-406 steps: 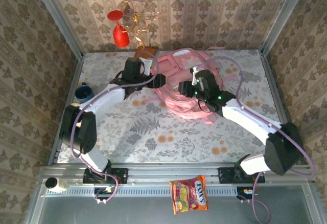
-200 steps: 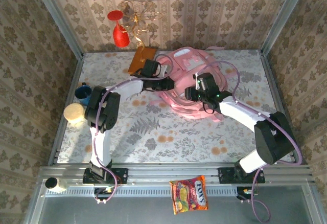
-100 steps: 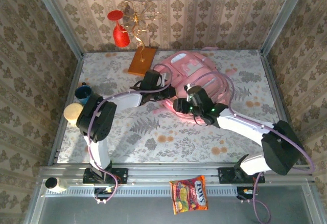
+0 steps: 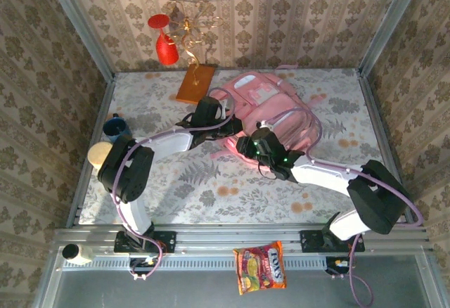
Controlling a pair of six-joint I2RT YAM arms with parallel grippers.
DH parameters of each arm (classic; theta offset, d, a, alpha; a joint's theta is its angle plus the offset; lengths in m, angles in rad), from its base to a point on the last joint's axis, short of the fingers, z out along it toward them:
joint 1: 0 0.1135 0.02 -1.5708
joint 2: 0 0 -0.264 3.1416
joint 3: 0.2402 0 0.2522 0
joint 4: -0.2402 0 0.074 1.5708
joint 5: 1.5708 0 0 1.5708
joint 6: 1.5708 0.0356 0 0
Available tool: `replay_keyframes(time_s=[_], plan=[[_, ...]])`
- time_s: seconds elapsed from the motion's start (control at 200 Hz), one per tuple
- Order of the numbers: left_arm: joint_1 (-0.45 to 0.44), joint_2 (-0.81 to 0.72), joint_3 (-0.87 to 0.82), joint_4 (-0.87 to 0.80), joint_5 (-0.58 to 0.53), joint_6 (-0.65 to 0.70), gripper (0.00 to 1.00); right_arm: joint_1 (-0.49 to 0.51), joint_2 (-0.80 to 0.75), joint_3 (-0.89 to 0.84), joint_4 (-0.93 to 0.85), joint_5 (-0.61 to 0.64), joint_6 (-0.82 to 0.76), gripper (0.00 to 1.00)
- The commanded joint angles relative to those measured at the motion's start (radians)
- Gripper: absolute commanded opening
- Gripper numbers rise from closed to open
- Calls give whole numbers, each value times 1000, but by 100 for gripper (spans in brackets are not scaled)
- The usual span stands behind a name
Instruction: Pack the student bag
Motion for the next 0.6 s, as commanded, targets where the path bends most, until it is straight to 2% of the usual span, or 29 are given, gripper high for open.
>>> replay_keyframes(time_s=[0.0, 0.29, 0.6], plan=[[-26, -58, 4, 16, 64, -4, 0, 14, 40, -17, 39, 175, 94, 43], [-32, -33, 14, 13, 64, 0, 0, 89, 59, -61, 83, 365, 249, 36], [-32, -8, 31, 10, 64, 6, 0, 108, 4, -101, 93, 410, 278, 31]])
